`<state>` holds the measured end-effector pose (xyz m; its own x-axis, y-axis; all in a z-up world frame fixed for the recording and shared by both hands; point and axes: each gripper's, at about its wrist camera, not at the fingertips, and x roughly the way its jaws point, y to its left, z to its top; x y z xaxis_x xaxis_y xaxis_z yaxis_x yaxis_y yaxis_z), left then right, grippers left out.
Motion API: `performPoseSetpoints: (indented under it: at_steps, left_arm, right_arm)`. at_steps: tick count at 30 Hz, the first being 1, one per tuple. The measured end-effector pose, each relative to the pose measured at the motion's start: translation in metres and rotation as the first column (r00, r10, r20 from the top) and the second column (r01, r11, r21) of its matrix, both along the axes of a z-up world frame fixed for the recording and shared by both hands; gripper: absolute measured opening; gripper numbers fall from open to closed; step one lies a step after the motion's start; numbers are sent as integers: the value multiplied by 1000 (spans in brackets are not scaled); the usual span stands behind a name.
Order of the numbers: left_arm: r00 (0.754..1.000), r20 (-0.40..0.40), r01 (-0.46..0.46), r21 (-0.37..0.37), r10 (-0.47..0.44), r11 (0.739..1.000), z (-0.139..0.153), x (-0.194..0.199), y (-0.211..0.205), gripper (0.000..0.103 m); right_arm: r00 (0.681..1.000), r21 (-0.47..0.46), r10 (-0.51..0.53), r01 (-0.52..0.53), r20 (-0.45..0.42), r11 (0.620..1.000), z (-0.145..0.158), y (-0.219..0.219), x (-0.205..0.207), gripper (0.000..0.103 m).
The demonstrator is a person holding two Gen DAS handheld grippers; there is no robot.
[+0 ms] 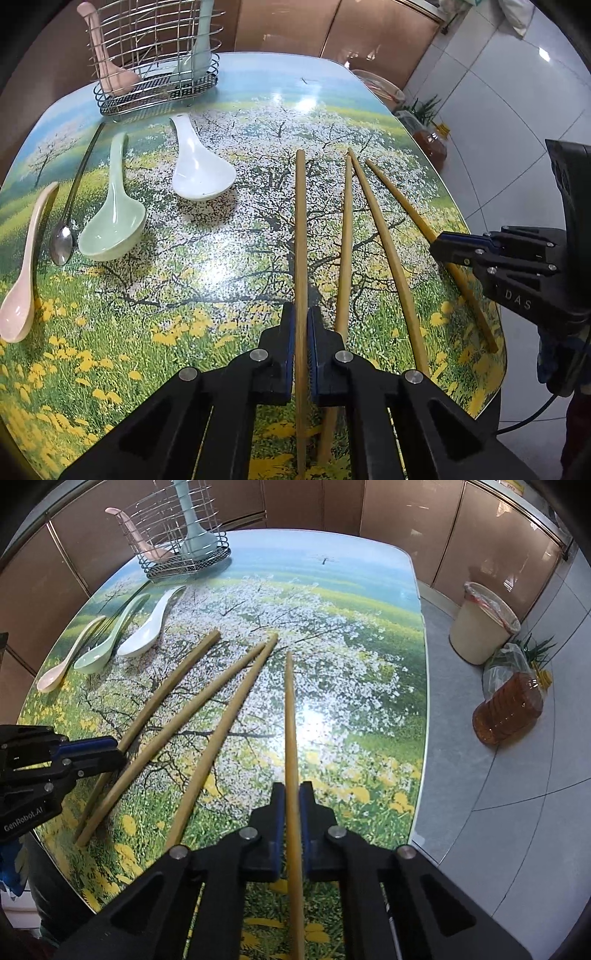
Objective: Organize utensils
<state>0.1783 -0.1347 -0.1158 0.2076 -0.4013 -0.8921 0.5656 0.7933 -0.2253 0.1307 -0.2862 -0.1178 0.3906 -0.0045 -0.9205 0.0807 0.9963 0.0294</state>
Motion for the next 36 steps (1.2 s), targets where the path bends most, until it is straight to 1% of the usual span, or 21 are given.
performPoseSetpoints:
  at_steps: [3, 6, 8, 16, 25, 32, 36]
  left_arm:
    - [1000, 18, 3, 6, -3, 1000, 0, -2, -2, 6]
    - [999, 34, -1, -4, 1, 1000, 0, -4, -4, 6]
    - [999, 46, 3, -30, -1, 1000, 0, -8, -2, 6]
    - [996, 86, -7, -77, 14, 997, 11, -21, 12, 6]
    - [984, 167, -42, -157, 68, 987, 43, -30, 36, 6]
    - [966, 237, -53, -205, 102, 977, 72, -37, 48, 6]
    - [959, 256, -55, -240, 118, 969, 83, -34, 54, 6]
  right_arm:
    - [1000, 15, -16, 16, 16, 1000, 0, -2, -1, 7]
    - [999, 46, -31, 30, 42, 999, 0, -5, -4, 7]
    - [997, 53, -44, 41, 58, 998, -1, -6, -7, 7]
    - [987, 86, -76, 64, 141, 994, 13, -7, -22, 7]
    - [969, 127, -101, 73, 225, 989, 35, -3, -30, 7]
    - [947, 148, -93, 49, 308, 988, 62, 10, -31, 7]
    - [935, 157, -85, 32, 344, 987, 75, 18, -29, 7]
